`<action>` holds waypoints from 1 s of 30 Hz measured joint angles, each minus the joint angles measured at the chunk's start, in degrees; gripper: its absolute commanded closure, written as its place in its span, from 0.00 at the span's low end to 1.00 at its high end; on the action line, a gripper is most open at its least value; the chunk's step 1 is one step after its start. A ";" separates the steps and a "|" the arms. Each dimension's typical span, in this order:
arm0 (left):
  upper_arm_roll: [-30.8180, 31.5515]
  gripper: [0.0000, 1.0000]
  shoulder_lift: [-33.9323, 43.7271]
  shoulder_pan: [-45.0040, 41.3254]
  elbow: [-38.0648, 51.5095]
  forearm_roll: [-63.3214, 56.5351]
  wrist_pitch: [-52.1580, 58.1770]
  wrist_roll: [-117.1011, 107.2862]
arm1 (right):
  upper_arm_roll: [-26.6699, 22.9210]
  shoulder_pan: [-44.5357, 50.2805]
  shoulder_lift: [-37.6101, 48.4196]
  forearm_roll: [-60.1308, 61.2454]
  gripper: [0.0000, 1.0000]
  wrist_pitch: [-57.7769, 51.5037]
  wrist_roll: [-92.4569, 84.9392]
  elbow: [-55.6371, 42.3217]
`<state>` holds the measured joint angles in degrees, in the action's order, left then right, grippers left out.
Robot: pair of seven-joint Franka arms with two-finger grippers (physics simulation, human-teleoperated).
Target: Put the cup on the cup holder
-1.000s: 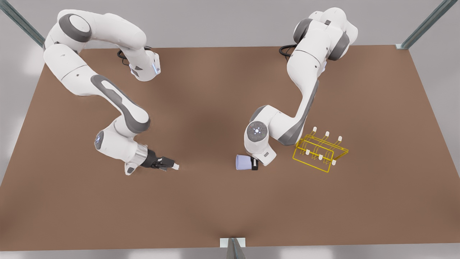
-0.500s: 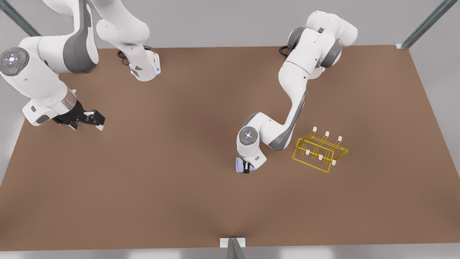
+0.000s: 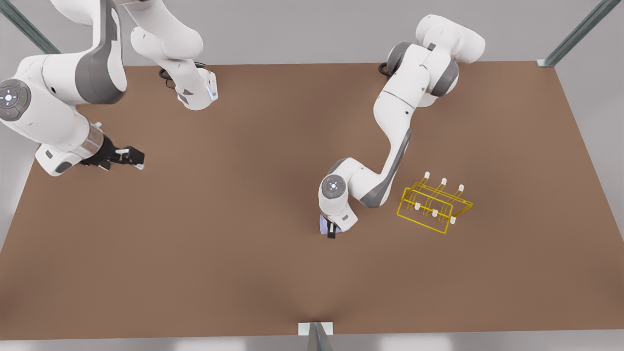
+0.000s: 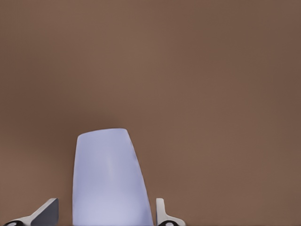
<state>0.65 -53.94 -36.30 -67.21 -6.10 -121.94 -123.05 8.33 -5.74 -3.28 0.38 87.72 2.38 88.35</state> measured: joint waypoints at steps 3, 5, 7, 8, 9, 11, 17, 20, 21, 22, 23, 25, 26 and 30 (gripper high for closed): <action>0.03 0.00 -0.63 -0.02 0.00 -0.55 -0.53 0.03 | -0.03 -0.71 0.40 0.03 0.00 0.18 -0.38 0.11; 0.05 0.00 -0.99 -0.07 -0.02 -0.85 -0.79 0.04 | -0.05 -0.86 0.32 0.07 0.00 0.34 -0.59 0.23; 0.01 0.00 -1.49 -0.12 0.01 -1.02 -0.97 0.05 | -0.05 -0.76 0.20 0.02 0.00 0.51 -0.79 0.20; 0.02 0.00 -1.71 -0.16 -0.01 -1.15 -1.13 0.06 | -0.07 -0.61 0.17 -0.02 0.00 0.58 -0.88 0.15; 0.04 0.00 -2.00 -0.28 -0.03 -1.28 -1.31 0.07 | -0.11 -0.41 0.22 -0.07 0.00 0.63 -0.96 0.14; 0.05 0.00 -2.61 -0.40 -0.05 -1.45 -1.66 0.09 | -0.13 -0.08 0.43 -0.10 0.00 0.67 -1.12 0.22; -0.01 0.00 -3.68 -0.76 -0.06 -1.64 -2.35 0.13 | -0.07 0.59 0.60 -0.14 0.00 0.41 -1.50 -0.07; 0.01 0.27 -3.86 -0.79 -0.01 -1.64 -2.58 0.24 | -0.06 0.70 0.53 -0.14 0.00 0.20 -1.64 0.04; 0.03 0.27 -3.87 -0.78 0.02 -1.57 -2.64 0.37 | -0.06 0.70 0.46 -0.14 0.00 0.18 -1.68 0.07; 0.04 0.25 -3.88 -0.77 0.03 -1.52 -2.68 0.49 | -0.06 0.67 0.39 -0.14 0.00 0.20 -1.72 0.04; 0.04 0.25 -3.82 -0.74 0.03 -1.49 -2.73 0.65 | -0.07 0.62 0.36 -0.14 0.00 0.25 -1.76 0.02; 0.09 0.25 -3.13 -0.64 0.07 -1.43 -2.72 1.01 | -0.10 0.49 0.27 -0.17 0.00 0.38 -1.84 -0.05; 0.16 0.25 -2.11 -0.58 0.11 -1.38 -2.55 1.20 | -0.09 0.37 0.24 -0.18 0.00 0.45 -1.87 -0.07; 0.52 0.24 3.71 -0.62 0.20 -1.27 1.42 2.40 | -0.07 0.01 0.01 -0.28 0.00 0.66 -1.89 -0.08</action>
<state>1.17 -50.23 -36.92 -67.02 -7.37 -120.52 -120.65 8.26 -5.73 -3.27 0.10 88.38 0.49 88.27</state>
